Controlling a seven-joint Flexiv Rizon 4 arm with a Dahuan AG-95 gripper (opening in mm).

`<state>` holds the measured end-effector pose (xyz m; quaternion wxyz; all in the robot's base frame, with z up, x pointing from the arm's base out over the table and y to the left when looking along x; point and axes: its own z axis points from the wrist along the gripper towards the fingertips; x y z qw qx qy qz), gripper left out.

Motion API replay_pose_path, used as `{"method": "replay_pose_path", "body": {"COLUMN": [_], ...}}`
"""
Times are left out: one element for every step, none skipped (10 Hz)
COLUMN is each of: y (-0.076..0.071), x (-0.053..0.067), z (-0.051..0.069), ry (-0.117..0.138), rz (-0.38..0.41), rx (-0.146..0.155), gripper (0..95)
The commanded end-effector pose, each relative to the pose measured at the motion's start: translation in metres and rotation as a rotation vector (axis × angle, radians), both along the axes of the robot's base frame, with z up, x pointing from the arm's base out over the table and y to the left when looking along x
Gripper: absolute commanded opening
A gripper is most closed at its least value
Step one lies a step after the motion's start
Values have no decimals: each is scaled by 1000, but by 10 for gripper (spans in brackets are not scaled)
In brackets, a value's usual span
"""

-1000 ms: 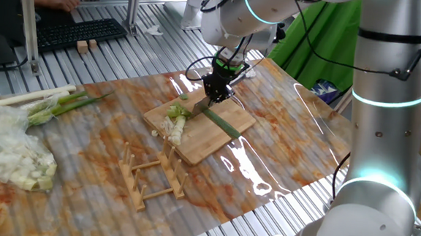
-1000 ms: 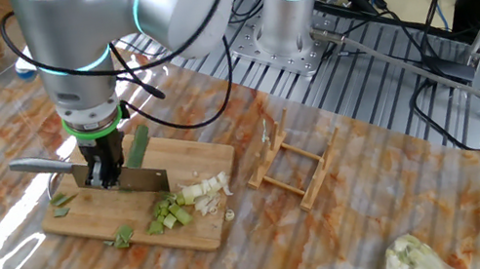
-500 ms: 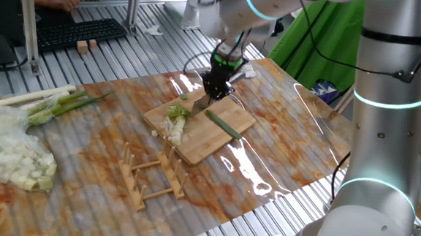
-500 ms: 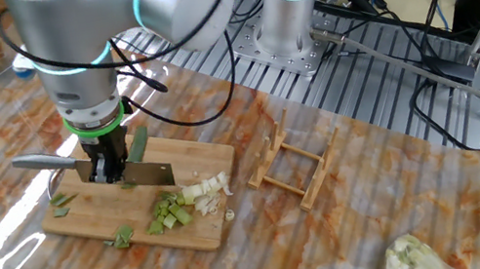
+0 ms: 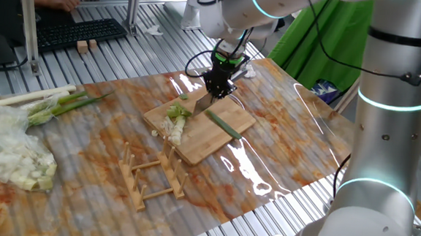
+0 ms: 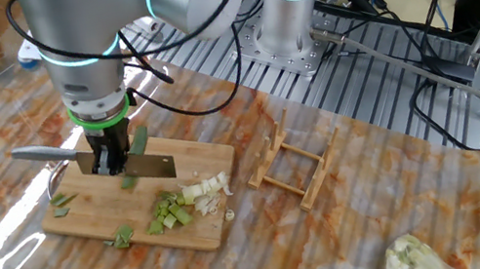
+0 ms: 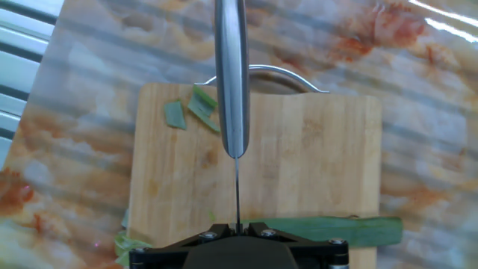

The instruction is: Chop the scallions

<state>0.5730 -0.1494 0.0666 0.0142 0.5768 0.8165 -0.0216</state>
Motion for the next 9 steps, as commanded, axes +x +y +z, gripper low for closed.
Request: {"method": "replay_pose_path", "body": {"y": [-2,-2,-2,-2,0,1,1,3,3], "x": [4,4,5,6,7,9,9,8,7], "z": [-5,-6,-10,-15,-23,-34,-41,-41,-36], "ry": [3,3,0,-3,-11,-19,-27,-20,0], "rz": [0,0,1,2,1,5,7,7,14], "rx": [3,5,10,11,11,10,9,4,9], "gripper": [0,0,0,0,0,0,0,0,0]}}
